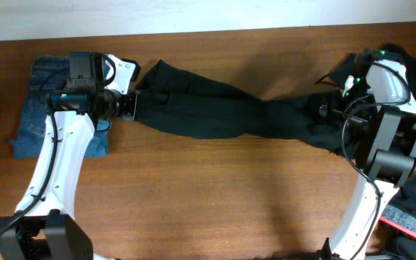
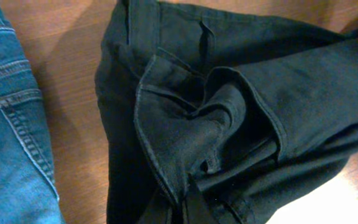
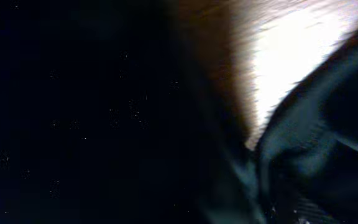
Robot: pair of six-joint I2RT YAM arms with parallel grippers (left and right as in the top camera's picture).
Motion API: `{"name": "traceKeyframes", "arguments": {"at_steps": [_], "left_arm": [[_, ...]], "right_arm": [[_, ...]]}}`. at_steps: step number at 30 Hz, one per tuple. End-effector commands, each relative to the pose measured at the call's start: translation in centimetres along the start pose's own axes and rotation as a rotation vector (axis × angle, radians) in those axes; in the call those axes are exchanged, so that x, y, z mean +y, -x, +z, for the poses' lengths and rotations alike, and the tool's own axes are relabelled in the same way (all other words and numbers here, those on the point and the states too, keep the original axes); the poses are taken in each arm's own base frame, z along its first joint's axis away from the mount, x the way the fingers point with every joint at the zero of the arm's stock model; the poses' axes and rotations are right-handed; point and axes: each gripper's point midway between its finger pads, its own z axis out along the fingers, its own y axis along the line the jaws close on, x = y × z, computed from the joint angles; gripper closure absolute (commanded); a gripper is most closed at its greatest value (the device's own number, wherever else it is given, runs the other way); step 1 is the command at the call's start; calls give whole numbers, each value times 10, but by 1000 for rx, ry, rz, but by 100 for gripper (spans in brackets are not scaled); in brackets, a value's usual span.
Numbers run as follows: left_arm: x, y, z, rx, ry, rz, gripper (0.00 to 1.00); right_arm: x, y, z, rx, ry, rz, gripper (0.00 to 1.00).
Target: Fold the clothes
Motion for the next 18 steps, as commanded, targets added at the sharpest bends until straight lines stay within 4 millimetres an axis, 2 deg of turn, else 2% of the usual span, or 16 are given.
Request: {"name": "traceKeyframes", "arguments": {"at_steps": [1,6,8,13,18], "left_arm": [[18,9,-7,-30,65,-11,100],[21,12,-2,-40,67,-8,100],[22,17,1,-59,70,-8,99],[24,28,7,-96,75,0,99],[23,25,17,-80,67,0,98]], "right_arm": [[-18,21,-35,-104,-65,31,1],[-10,31,-73,-181,-58,11,1],[-7,29,-82,-188,-58,5,1],[2,5,-84,-96,-65,-108,1],[15,-9,-81,-42,-47,-194,1]]}}
